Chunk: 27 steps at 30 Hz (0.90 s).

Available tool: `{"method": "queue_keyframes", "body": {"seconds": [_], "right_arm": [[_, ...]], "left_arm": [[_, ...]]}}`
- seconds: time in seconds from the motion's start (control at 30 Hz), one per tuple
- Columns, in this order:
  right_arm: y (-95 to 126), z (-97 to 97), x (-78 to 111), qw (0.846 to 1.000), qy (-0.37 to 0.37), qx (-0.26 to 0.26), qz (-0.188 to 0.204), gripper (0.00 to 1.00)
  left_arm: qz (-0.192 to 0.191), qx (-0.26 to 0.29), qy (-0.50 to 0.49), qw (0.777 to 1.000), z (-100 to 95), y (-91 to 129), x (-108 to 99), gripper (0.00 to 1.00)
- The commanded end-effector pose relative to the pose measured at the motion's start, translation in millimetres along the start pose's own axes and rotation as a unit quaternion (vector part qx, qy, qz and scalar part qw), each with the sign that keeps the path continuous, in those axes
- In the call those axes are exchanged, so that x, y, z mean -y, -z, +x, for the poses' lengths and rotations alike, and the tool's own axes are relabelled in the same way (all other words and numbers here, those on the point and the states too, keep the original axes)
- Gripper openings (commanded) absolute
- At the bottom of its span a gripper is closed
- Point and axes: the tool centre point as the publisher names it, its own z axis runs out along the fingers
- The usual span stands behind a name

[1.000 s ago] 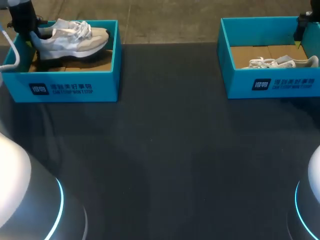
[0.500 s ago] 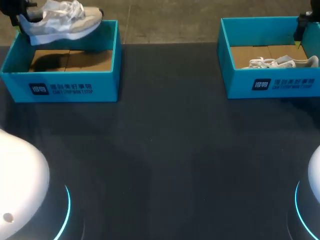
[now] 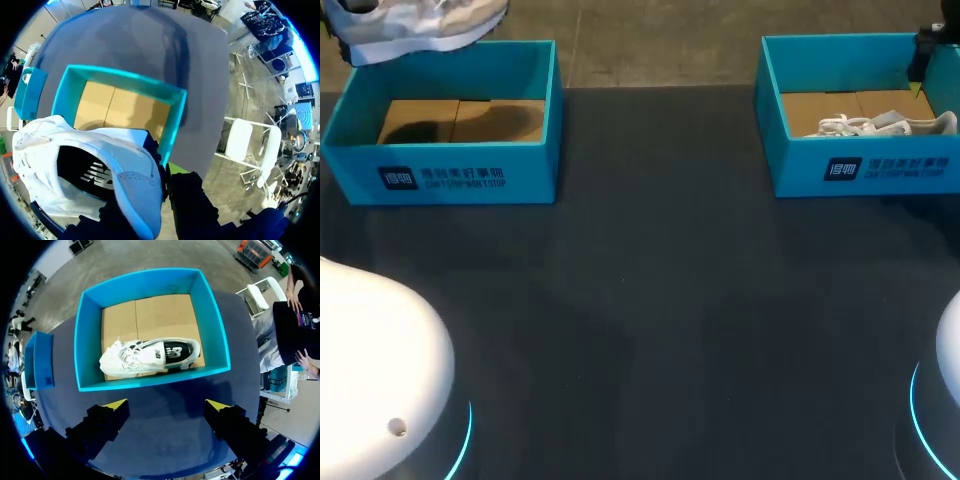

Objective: Take the shoe out of the shoebox, open the shoe tongue, remove and reinsert the insole, then place the shoe into the shoebox

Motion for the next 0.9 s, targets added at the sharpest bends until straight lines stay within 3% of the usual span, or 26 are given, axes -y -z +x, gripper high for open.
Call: {"method": "queue_keyframes", "body": {"seconds": [0.03, 0.37, 0.7, 0.9], "right_arm": [[0, 0.2, 0.3, 1.000, 0.000, 0.001, 0.000, 1.00], [0, 0.2, 0.3, 1.000, 0.000, 0.001, 0.000, 1.00], [0, 0.2, 0.3, 1.000, 0.000, 0.001, 0.000, 1.00], [0, 0.2, 0.3, 1.000, 0.000, 0.001, 0.000, 1.00]], "left_arm": [[-0.079, -0.005, 0.000, 0.997, 1.9, 34, 79, 0.00], [-0.101, -0.025, -0.019, 0.994, -14.8, 46, 176, 0.00], [-0.121, -0.031, -0.041, 0.991, -50.9, 47, 271, 0.00], [-0.137, -0.040, -0.055, 0.988, -72.8, 44, 316, 0.00]]}}
